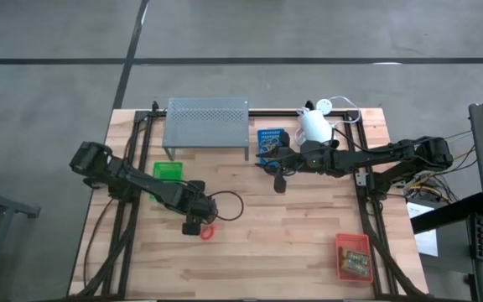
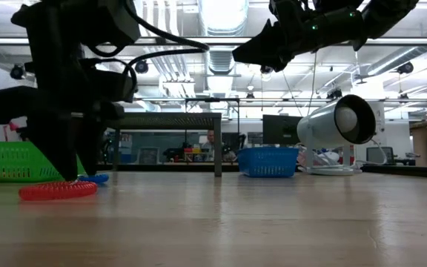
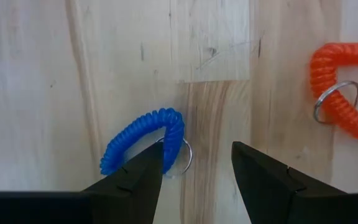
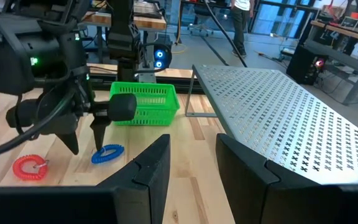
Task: Pick & Place Office Desk Supplies
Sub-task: Put the blue spring rubber band into the green bin
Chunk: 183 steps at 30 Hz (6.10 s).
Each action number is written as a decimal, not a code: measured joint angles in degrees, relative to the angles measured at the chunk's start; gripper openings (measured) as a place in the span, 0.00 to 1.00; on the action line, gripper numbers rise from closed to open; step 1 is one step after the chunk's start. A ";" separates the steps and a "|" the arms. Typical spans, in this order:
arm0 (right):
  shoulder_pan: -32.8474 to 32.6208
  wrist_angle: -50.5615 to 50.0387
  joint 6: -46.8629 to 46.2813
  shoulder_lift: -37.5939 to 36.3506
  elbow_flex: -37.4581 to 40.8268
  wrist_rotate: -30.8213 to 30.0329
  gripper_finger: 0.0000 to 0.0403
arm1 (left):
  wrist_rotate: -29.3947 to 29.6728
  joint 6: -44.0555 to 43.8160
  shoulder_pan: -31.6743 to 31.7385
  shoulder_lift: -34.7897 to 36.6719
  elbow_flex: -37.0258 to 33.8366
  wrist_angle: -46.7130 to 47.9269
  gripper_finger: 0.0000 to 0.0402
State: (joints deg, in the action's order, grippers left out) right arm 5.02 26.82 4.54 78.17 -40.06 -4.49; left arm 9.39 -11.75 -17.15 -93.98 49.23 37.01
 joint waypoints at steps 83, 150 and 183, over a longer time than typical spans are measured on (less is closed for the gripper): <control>0.01 -0.47 0.00 0.00 -0.01 0.01 0.32 | 2.62 1.46 1.77 0.08 4.13 2.48 0.29; 0.02 -0.47 0.00 0.00 0.01 0.00 0.32 | -15.61 -34.73 17.74 0.01 3.96 10.56 0.57; 0.01 -0.48 0.00 0.00 0.00 0.00 0.32 | -14.07 -35.17 18.80 -5.67 3.93 8.66 0.44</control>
State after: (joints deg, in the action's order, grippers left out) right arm 5.03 26.34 4.54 78.17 -40.07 -4.48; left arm -4.69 -46.92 1.65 -99.66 53.17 45.66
